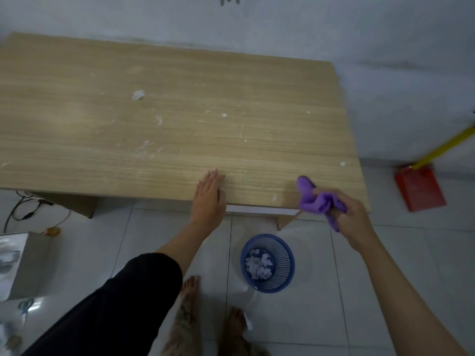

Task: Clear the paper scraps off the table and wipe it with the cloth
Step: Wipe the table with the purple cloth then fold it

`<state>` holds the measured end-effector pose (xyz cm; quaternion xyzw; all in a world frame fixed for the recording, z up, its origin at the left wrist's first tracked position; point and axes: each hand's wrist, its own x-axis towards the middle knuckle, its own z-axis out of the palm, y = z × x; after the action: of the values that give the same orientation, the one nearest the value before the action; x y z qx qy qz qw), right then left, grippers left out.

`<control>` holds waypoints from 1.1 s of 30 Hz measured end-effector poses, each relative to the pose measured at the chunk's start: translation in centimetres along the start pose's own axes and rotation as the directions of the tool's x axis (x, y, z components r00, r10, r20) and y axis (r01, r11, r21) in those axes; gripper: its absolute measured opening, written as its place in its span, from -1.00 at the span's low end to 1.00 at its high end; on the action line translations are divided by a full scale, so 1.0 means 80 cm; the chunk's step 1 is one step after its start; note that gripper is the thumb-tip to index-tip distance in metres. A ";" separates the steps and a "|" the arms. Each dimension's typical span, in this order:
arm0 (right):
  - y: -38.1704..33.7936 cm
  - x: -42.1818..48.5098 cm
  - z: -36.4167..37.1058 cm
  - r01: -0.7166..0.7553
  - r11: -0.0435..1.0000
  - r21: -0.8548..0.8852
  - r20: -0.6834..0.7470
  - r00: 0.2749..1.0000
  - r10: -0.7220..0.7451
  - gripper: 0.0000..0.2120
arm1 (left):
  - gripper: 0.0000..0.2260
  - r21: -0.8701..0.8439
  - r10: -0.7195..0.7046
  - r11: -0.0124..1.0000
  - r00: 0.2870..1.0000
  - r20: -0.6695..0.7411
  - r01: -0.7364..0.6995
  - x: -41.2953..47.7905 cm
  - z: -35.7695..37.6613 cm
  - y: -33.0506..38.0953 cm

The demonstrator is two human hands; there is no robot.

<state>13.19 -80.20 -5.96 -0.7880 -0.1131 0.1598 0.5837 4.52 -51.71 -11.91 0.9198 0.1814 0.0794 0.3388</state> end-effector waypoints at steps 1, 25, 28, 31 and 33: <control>-0.003 0.009 -0.005 0.007 1.000 0.002 -0.097 0.995 -0.007 -0.65 | -0.62 0.002 0.005 1.000 1.000 0.000 -0.005 0.001 0.000 0.000; 0.026 0.167 0.085 -0.428 0.630 -0.648 -0.436 0.887 0.155 -0.37 | -0.58 0.039 0.096 0.994 0.990 0.105 -0.101 0.117 -0.010 -0.015; 0.008 0.181 0.144 -0.128 0.621 -0.773 -0.152 0.988 0.015 -0.33 | -0.56 0.076 0.109 0.990 0.986 0.125 -0.119 0.140 -0.008 -0.015; 0.003 0.168 0.180 0.159 0.621 -0.768 0.130 0.987 -0.092 -0.37 | -0.40 0.133 0.138 0.979 0.981 0.136 -0.156 0.159 -0.007 -0.015; 0.006 0.161 0.163 0.171 0.658 -0.734 0.108 0.985 -0.135 -0.40 | -0.39 0.165 0.169 0.967 0.974 0.151 -0.193 0.169 -0.008 -0.016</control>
<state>20.03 -64.09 -11.45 -0.9406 -0.2467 0.0681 0.2230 16.44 -45.20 -11.95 0.9625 0.0796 0.0307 0.2576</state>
